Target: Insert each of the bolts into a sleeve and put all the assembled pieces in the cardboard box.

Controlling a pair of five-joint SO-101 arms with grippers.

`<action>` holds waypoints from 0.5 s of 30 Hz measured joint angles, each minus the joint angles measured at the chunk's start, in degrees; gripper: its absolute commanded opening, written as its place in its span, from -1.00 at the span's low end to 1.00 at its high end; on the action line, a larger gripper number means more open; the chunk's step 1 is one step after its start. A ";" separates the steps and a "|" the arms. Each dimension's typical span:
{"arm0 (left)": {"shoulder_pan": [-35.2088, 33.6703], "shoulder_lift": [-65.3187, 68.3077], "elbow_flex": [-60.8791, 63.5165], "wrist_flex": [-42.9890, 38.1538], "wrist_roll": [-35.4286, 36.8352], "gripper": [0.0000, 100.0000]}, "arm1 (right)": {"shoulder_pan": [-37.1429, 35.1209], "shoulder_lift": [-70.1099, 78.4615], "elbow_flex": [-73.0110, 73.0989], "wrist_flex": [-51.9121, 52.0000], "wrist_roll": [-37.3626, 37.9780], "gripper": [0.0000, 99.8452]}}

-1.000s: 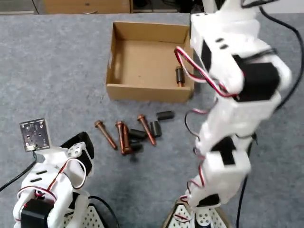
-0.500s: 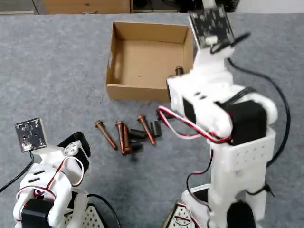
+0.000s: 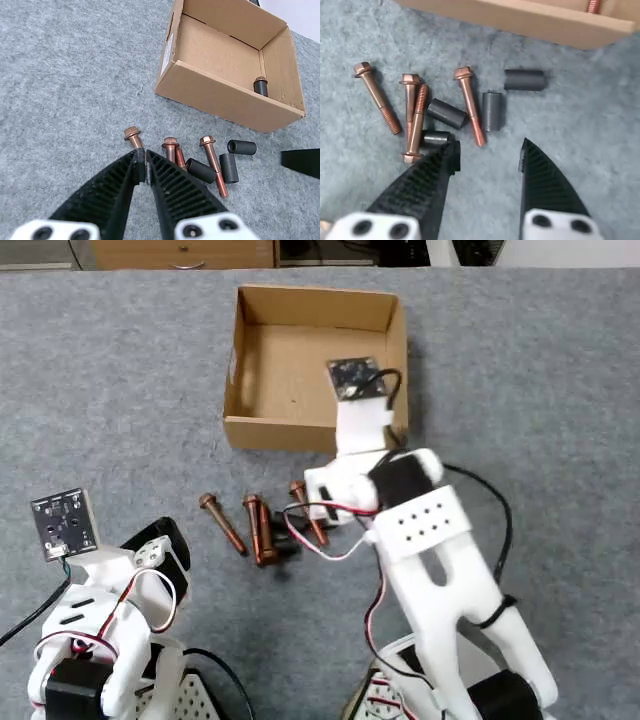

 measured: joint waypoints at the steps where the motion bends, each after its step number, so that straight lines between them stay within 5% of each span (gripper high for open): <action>1: 0.00 0.00 0.00 0.00 0.00 -0.96 | -0.26 0.18 1.41 -1.67 -0.09 -0.62; 15: 0.00 0.00 0.00 0.00 0.00 -0.96 | -0.35 12.48 4.48 -8.44 -1.58 -0.63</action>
